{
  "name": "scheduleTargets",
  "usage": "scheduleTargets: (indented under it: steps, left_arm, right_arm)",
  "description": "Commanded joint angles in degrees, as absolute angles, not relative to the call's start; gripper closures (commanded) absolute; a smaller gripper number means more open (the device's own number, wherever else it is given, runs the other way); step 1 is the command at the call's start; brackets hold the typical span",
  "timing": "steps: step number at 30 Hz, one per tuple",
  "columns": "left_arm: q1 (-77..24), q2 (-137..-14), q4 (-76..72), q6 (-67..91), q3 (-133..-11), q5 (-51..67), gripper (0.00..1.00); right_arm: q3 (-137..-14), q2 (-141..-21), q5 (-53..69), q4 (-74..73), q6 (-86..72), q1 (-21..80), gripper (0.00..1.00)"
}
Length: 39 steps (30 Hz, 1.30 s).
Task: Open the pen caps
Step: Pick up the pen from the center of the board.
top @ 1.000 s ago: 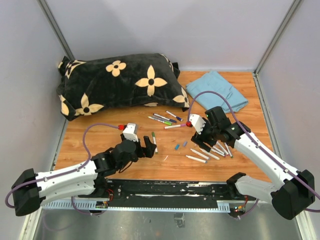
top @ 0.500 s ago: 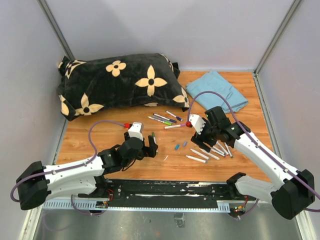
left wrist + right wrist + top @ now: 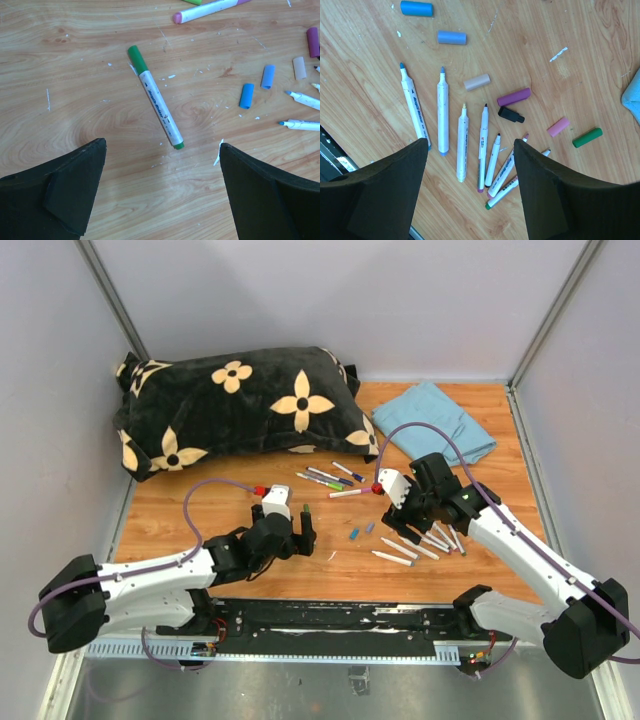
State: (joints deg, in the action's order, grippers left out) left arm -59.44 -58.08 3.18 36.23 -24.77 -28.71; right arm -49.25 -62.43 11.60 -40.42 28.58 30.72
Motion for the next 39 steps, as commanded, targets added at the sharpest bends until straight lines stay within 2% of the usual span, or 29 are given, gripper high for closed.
scheduleTargets:
  steps: [1, 39]
  left_arm:
    - [-59.25, -58.84, 3.27, 36.04, -26.78, -29.76, 0.01]
    - [-58.97, -65.1, 6.78, 39.5, -30.33, -29.84, 0.01]
  right_arm:
    - [-48.87, -62.43, 12.5, -40.99, 29.18, 30.05, 0.29]
    - [-48.91, -62.59, 12.64, -41.13, 29.32, 30.06, 0.28]
